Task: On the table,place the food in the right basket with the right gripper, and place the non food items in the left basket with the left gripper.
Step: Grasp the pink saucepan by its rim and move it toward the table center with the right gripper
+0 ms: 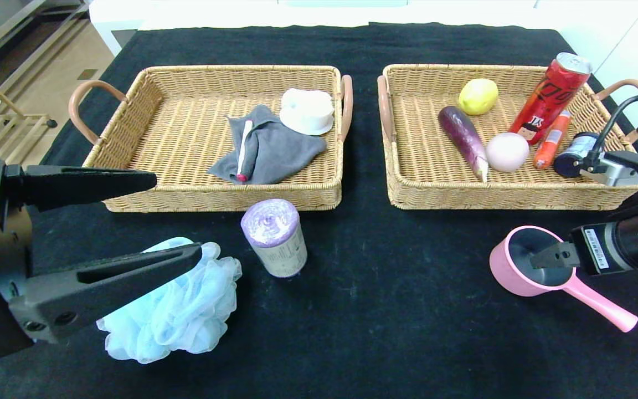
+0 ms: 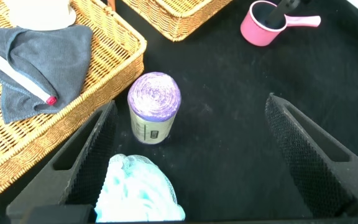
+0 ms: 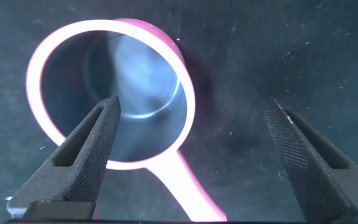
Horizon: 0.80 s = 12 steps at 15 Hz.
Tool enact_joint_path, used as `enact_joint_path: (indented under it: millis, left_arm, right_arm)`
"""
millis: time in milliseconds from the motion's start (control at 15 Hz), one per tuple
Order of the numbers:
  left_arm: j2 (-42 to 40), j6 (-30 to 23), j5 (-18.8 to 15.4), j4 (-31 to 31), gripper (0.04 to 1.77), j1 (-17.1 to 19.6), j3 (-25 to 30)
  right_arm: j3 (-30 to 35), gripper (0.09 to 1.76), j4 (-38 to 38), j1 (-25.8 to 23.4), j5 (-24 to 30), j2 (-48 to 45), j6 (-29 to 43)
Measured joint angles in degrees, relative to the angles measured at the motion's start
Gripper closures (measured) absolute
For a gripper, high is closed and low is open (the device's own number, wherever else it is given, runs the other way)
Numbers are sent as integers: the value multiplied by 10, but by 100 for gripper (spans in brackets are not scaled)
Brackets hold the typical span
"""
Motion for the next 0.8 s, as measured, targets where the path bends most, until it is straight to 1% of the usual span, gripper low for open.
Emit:
enact_joint_path:
  millis: [400, 733, 800]
  left_arm:
    - [2, 0, 0, 0, 9, 0, 0]
    - [2, 0, 0, 0, 9, 0, 0]
    - [2, 1, 0, 0, 9, 0, 0]
  right_arm:
    - [18, 14, -43, -6, 2, 31, 1]
    - [25, 14, -47, -5, 3, 36, 1]
    - [25, 31, -47, -5, 3, 36, 1]
